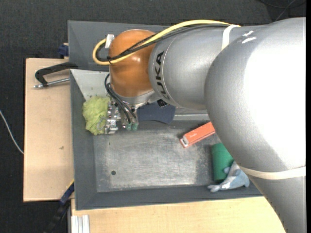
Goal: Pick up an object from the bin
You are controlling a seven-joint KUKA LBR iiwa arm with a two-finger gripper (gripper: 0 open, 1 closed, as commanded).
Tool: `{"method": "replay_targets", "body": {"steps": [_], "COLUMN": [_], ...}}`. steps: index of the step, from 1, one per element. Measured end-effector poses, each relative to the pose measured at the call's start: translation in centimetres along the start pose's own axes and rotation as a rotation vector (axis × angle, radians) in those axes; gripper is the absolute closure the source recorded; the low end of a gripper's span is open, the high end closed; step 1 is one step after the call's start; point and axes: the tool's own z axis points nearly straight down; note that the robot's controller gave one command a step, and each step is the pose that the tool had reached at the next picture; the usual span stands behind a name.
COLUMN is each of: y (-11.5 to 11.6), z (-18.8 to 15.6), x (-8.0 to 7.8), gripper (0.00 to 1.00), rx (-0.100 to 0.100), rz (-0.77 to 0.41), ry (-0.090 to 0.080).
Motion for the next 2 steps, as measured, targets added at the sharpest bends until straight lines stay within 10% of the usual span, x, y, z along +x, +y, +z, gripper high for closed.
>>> {"method": "replay_targets", "body": {"steps": [2], "y": [0.1], "z": [-3.2], "x": [-0.1], "gripper": [1.00], "rx": [-0.004], "rz": [0.000], "ry": [-0.005]}}
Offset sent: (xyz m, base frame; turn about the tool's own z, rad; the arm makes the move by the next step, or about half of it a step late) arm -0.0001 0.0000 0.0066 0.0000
